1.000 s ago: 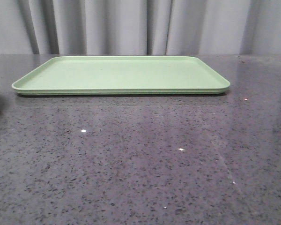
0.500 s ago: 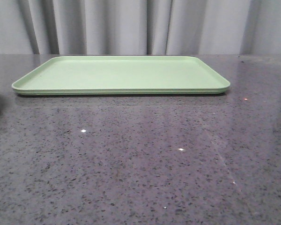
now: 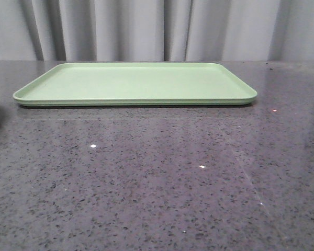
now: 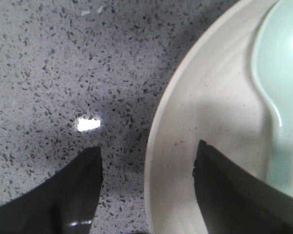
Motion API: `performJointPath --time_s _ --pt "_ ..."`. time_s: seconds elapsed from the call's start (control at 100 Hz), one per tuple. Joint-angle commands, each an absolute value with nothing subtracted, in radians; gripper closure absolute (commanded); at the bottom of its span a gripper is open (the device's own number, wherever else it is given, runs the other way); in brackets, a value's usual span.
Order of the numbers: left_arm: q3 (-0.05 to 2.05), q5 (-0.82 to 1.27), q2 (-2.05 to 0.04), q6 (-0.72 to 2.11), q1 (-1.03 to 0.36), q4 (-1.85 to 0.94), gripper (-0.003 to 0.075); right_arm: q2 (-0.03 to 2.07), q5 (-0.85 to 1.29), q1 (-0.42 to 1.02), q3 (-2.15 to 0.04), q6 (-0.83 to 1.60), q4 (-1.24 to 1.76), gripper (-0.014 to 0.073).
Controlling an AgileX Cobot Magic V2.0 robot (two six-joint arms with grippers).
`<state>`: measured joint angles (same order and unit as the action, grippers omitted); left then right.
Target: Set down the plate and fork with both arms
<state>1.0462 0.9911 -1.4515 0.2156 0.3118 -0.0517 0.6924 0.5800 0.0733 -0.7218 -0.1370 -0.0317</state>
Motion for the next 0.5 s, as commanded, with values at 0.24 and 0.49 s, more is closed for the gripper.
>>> performJointPath --time_s 0.24,0.49 --pt "1.077 0.980 -1.435 0.216 0.314 -0.062 0.0652 0.693 0.500 0.077 -0.755 -0.132 -0.045 0.0104" --pt "1.077 1.000 -1.435 0.216 0.314 -0.065 0.0741 0.693 0.501 0.077 -0.755 -0.132 -0.046 0.0104"
